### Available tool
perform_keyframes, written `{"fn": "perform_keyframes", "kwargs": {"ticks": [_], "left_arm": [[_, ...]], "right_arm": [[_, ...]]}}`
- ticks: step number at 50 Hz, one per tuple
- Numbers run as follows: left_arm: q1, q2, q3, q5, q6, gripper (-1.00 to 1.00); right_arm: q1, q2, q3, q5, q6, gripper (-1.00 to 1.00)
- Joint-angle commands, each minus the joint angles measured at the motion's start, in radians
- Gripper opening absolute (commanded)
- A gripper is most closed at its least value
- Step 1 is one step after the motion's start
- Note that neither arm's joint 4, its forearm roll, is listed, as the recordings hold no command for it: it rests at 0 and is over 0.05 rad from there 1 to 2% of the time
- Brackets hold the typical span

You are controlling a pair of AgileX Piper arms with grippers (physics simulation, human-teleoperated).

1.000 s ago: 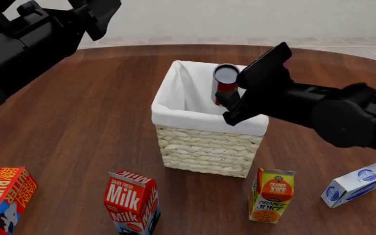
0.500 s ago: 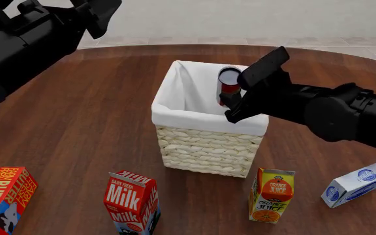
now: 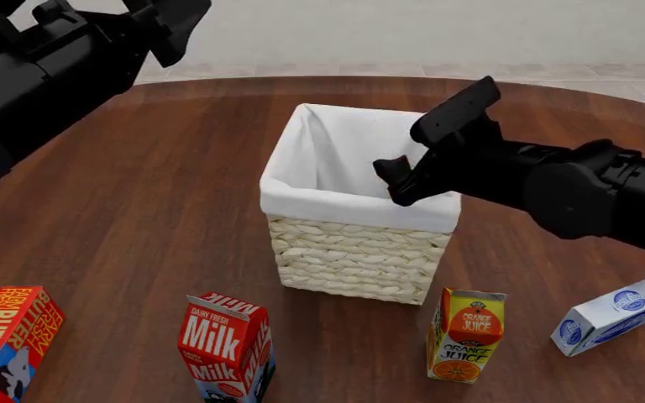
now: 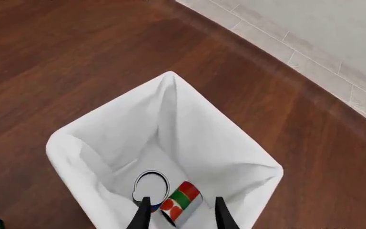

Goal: Pick up the alphabet soup and the tomato sauce, and put them in the basket.

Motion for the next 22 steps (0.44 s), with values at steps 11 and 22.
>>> {"fn": "perform_keyframes", "kwargs": {"ticks": [11, 22], "left_arm": [[-0.003, -0.004, -0.001, 0.001, 0.001, 1.0], [-0.002, -0.006, 0.004, -0.003, -0.002, 1.0]], "right_arm": [[-0.001, -0.03, 0.002, 0.012, -0.006, 1.0], [0.009, -0.066, -0.005, 0.035, -0.015, 1.0]]}}
